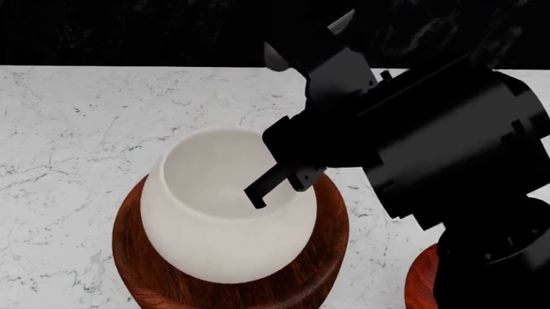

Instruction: Stack the bowls from largest to smallest.

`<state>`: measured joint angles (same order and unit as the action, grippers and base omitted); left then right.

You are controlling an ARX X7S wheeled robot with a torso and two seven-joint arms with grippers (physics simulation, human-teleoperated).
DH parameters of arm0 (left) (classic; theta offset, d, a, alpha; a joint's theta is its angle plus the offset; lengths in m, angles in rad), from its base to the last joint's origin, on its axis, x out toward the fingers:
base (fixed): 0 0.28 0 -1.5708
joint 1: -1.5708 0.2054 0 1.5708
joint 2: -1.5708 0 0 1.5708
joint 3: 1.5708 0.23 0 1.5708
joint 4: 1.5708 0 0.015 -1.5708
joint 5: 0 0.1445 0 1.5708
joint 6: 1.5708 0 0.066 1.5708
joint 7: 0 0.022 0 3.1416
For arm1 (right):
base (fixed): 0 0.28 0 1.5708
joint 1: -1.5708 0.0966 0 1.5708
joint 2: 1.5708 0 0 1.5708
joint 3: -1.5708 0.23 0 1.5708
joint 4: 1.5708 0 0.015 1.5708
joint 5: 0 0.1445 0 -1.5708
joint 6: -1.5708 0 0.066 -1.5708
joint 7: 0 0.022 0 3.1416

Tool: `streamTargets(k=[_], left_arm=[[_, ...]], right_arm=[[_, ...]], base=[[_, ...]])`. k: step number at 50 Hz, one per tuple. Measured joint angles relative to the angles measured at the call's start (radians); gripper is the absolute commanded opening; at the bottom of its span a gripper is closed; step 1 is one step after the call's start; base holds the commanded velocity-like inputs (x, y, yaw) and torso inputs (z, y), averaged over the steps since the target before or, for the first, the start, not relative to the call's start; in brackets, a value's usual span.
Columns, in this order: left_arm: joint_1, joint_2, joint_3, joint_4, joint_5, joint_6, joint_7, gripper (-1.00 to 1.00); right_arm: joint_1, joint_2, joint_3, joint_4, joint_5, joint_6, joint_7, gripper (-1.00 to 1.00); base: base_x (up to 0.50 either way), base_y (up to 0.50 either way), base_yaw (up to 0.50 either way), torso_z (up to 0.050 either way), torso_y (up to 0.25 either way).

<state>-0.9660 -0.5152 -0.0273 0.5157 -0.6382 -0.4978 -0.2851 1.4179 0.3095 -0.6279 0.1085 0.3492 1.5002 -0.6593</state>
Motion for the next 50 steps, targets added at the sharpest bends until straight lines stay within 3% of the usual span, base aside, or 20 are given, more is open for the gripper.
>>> streamTargets(k=[50], left_arm=[[0.006, -0.01, -0.001, 0.007, -0.013, 0.004, -0.01, 1.0]], right_arm=[[-0.047, 0.003, -0.065, 0.001, 0.034, -0.022, 0.018, -1.0]], base=[[0.0, 0.0, 0.0, 0.0, 0.0]])
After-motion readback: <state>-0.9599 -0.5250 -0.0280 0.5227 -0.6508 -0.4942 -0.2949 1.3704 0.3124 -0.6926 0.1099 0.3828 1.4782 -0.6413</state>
